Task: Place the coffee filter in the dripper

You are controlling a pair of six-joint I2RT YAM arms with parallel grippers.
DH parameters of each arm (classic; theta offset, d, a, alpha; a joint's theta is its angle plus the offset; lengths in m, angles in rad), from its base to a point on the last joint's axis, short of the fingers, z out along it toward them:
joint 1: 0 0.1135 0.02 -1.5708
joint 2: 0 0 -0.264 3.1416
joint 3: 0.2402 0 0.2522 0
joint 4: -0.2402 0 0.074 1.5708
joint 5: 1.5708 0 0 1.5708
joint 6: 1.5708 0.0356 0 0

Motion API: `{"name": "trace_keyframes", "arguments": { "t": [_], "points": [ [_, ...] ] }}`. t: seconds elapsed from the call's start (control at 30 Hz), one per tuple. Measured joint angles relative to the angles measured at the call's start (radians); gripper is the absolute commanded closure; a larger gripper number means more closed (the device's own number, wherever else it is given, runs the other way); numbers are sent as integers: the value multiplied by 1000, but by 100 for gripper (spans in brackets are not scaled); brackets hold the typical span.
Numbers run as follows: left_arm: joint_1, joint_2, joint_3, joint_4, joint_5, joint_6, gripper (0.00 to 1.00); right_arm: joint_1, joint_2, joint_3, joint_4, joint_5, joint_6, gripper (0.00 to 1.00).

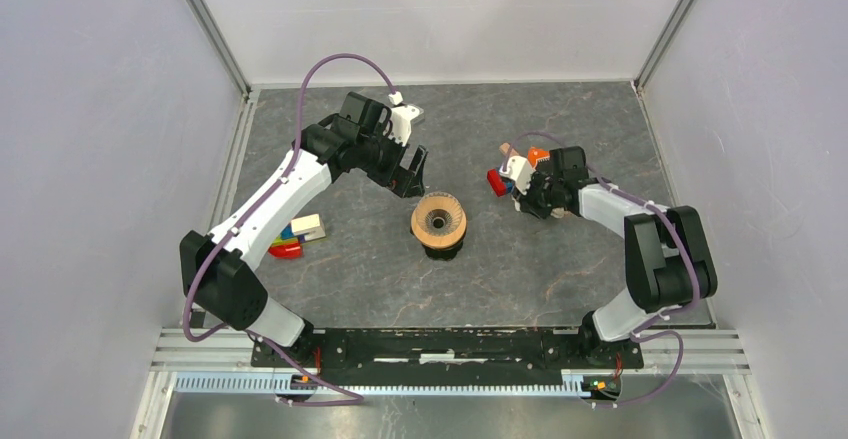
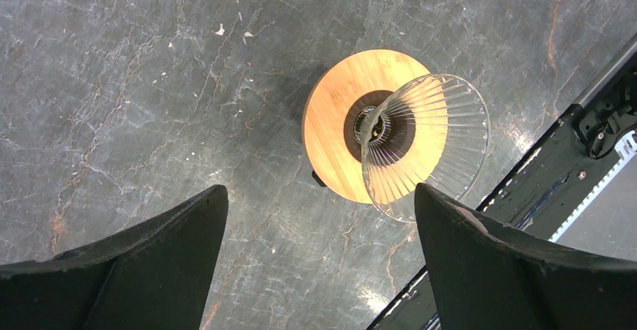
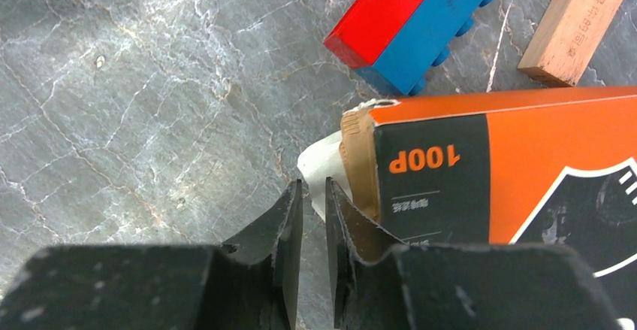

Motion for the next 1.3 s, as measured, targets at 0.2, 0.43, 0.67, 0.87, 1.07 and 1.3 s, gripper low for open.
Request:
{"name": "trace_keyframes", "arguments": {
  "t": [0.2, 0.43, 0.67, 0.87, 1.07, 1.3],
  "points": [
    [0, 0, 0, 0, 0, 0, 0, 26, -79, -99, 94, 36, 8, 73],
    [0, 0, 0, 0, 0, 0, 0, 114, -132, -146, 186, 132, -11, 73],
    [0, 0, -3, 1, 0, 0, 0, 157, -131, -157, 230, 224, -40, 72],
    [0, 0, -15, 0, 0, 0, 0, 163, -121, -157, 231, 269, -64, 68],
    [0, 0, -15, 0, 0, 0, 0, 170, -109, -170, 231, 272, -70, 68],
    [0, 0, -15, 0, 0, 0, 0, 182, -83, -173, 235, 281, -78, 71]
  ]
}}
